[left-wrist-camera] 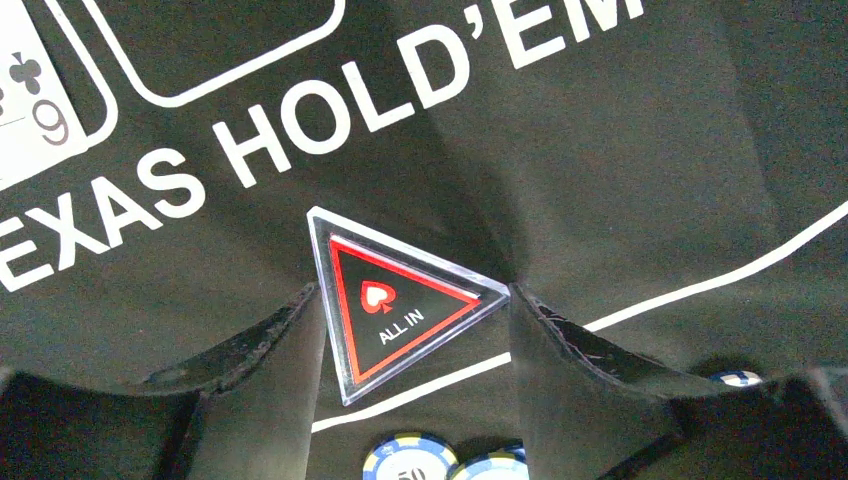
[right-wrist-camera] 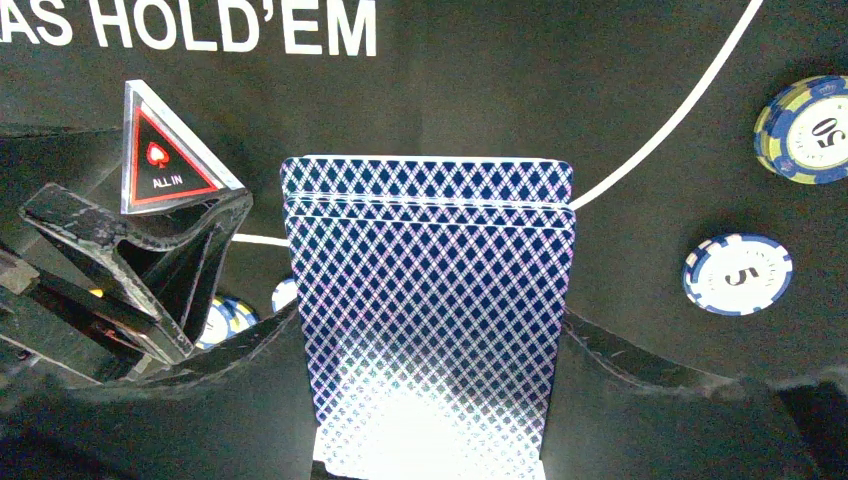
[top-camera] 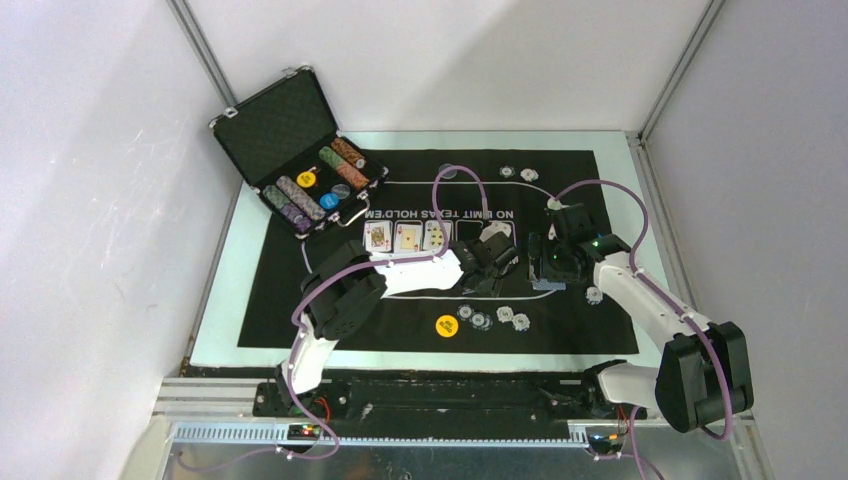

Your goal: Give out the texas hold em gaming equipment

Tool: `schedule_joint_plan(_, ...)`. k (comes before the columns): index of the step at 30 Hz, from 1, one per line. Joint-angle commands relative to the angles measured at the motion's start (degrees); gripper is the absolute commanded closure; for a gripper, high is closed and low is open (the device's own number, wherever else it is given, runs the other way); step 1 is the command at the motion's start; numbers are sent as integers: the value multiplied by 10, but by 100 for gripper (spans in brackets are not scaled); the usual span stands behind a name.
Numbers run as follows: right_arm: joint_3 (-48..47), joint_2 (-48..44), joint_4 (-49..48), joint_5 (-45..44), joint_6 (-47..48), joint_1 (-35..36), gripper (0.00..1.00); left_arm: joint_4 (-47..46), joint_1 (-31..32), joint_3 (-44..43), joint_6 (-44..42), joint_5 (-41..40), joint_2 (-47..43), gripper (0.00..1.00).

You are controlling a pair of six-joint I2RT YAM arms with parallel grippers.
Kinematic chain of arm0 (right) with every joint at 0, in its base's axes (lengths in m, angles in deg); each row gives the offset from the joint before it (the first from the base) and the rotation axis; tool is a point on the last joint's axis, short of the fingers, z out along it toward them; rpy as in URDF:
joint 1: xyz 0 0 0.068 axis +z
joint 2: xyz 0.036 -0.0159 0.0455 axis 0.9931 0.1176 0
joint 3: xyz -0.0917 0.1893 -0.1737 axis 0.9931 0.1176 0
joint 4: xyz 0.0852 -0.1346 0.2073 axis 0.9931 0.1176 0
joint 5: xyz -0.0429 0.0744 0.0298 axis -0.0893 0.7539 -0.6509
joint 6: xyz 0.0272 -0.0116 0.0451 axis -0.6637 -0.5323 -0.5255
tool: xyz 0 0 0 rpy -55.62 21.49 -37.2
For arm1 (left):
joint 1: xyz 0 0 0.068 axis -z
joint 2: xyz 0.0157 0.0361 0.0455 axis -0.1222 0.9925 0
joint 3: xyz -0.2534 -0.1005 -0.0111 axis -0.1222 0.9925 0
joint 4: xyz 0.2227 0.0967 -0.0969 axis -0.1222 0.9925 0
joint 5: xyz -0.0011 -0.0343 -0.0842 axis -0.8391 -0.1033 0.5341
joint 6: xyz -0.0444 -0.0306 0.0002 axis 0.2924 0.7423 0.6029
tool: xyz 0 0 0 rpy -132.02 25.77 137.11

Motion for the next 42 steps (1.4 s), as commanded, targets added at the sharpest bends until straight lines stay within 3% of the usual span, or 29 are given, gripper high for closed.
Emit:
schedule_joint_plan(1, -2, -6, -19, -4, -1, 2, 100, 26, 5, 16, 21, 23, -14, 64)
schedule_joint_plan(9, -2, -8, -19, -4, -1, 2, 100, 8, -16, 27, 16, 8, -56, 74)
schedule_joint_plan(14, -2, -8, -19, -4, -1, 1, 100, -17, -27, 71, 12, -19, -132, 78)
schedule_joint_plan(22, -2, -10, -19, -4, -1, 2, 100, -35, -34, 207, 34, -55, -284, 80)
schedule_joint_plan(26, -2, -12, -17, -4, -1, 2, 100, -28, -35, 318, 55, -61, -373, 80)
schedule_joint_plan(33, -2, -9, -20, -3, -1, 3, 100, -40, -33, 485, 77, -30, -540, 75)
schedule_joint_plan(37, -2, -6, -22, -3, -1, 4, 100, -61, -31, 541, 93, -34, -586, 73)
schedule_joint_plan(42, -2, -6, -22, -4, 0, 5, 100, -93, -31, 564, 98, -38, -580, 70)
